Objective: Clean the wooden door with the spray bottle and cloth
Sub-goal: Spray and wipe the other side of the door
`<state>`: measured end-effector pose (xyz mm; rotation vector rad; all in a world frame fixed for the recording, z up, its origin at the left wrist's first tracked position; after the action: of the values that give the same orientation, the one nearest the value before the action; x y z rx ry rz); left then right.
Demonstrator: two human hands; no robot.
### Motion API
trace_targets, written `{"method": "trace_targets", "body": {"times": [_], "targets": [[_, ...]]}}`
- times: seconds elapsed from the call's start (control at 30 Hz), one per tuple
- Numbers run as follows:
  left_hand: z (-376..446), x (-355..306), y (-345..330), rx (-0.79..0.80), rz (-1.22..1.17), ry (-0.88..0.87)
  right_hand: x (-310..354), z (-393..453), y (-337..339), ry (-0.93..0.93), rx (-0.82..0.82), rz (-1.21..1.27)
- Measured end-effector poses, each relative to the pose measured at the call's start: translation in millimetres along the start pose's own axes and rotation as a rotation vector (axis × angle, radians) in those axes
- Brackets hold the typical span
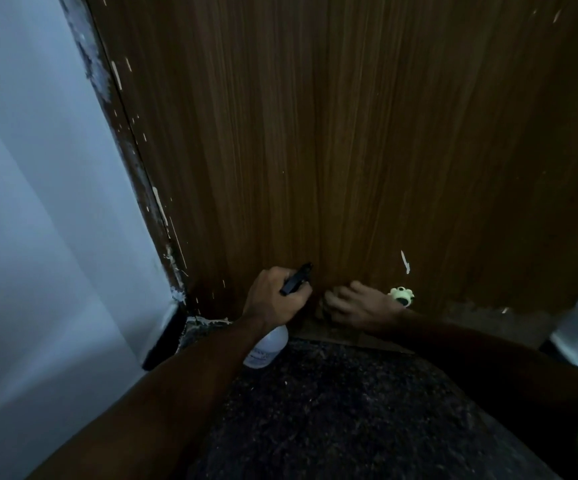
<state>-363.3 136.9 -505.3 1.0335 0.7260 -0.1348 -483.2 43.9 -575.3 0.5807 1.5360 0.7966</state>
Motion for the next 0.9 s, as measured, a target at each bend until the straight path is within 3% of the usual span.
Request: {"method": "trace_targets", "body": {"times": [0.07, 0.1, 0.2, 0.27, 0.37, 0.43, 0.63, 0.73, 0.9], "targets": [[-1.0, 0.6, -6.5, 0.04, 0.016, -0.001, 29.9, -5.2, -42.3, 0.196, 0.192, -0.11], [-1.0, -0.7, -9.8, 0.052, 0.018, -0.008, 28.0, -5.2, -45.3, 0.173, 0.211, -0.092], [0.9, -9.8, -14.4, 0.065, 0.031, -0.039, -12.0, -6.0, 6.6, -0.123, 0.062, 0.152], [3.6, -10.9, -16.5, 0.063, 0.048, -0.053, -34.2, -12.9, 27.7, -0.211, -0.016, 0.163], [2.9, -8.4, -26.8, 0.094, 0.068, -0.068, -6.3, -21.3, -7.3, 0.009, 0.149, -0.008], [2.4, -11.0, -35.7, 0.147, 0.094, -0.071, 6.6, -34.0, -29.8, 0.056, 0.25, -0.008], [4.4, -35.9, -59.3, 0.184, 0.154, -0.085, -73.3, -84.4, 45.3, -0.402, -0.123, 0.217], [6.7, -45.6, -74.9, 0.197, 0.148, -0.08, -100.1, -123.8, 55.1, -0.573, -0.147, 0.314], [8.0, -62.9, -106.6, 0.287, 0.226, -0.13, -124.2, -155.8, 60.8, -0.564, -0.021, 0.403]]}}
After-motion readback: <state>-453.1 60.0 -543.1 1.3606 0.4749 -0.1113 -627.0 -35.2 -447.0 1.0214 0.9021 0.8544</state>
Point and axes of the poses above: each hand's wrist, its own z-axis towards the middle knuckle, its own y-axis out of the back of the hand, x = y × z, the point moved 10 cm from there along z, towards the middle knuckle, and after that the axes turned 14 degrees about z, right-handed, at the moved point
